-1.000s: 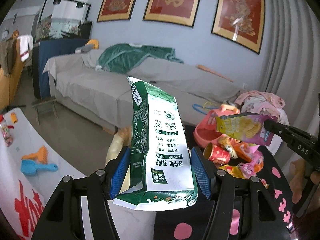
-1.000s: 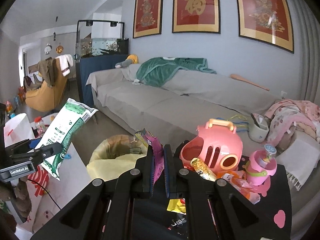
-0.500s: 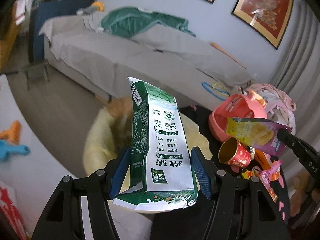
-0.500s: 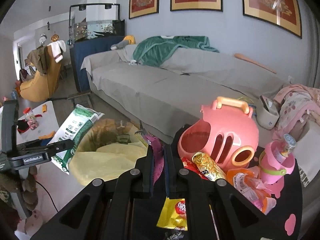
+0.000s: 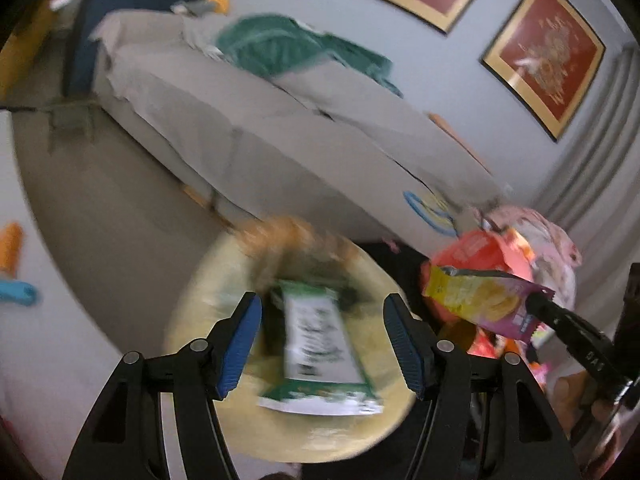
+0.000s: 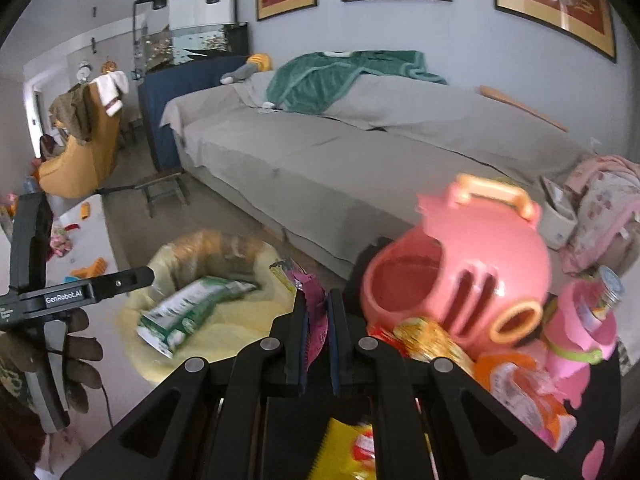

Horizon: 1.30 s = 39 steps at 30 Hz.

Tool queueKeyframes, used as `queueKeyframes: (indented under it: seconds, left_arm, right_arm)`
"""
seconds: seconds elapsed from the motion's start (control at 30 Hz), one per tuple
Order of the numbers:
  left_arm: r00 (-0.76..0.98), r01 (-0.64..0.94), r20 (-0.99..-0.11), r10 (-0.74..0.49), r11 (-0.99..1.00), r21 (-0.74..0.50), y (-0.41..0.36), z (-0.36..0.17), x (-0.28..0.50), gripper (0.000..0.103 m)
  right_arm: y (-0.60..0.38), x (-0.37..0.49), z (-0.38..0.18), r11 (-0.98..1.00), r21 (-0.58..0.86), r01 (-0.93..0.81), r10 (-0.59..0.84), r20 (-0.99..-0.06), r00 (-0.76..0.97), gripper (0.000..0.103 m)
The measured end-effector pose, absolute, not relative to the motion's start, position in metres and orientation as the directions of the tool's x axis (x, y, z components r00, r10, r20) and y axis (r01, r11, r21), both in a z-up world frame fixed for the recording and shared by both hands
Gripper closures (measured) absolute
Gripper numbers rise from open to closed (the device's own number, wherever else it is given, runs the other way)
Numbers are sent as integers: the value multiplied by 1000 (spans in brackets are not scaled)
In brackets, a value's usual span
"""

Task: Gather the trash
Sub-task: 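Drop the milk carton and pink wrapper into the yellow trash bag with both grippers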

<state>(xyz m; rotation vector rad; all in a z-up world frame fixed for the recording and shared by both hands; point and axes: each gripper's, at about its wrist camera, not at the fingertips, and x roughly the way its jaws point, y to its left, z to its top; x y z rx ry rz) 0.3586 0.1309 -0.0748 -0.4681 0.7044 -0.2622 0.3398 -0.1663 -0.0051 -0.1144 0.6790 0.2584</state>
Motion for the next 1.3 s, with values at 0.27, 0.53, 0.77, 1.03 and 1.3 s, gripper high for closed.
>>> queueKeyframes:
  seconds: [0.27, 0.53, 0.77, 1.03, 1.3]
  left_arm:
    - [797, -58, -562, -221, 898, -436, 177, -82, 336, 37]
    - [803, -90, -557, -214, 879, -468, 200, -98, 326, 37]
    - [806, -89, -552, -214, 879, -469, 203, -102, 325, 37]
    - [803, -89, -556, -214, 879, -468, 197, -102, 321, 37]
    - [818, -38, -531, -220, 901, -432, 168, -81, 306, 37]
  right_arm:
    - [-73, 385, -41, 881, 61, -468, 356, -738, 573, 95]
    - [-16, 440, -143, 864, 70, -498, 268, -902, 339, 93]
    - [-15, 447, -182, 877, 81, -474, 197, -960, 200, 93]
    - [-24, 414, -149, 857, 72, -510, 269, -907, 323, 86]
    - [-43, 360, -85, 848, -9, -530, 314, -797, 516, 82]
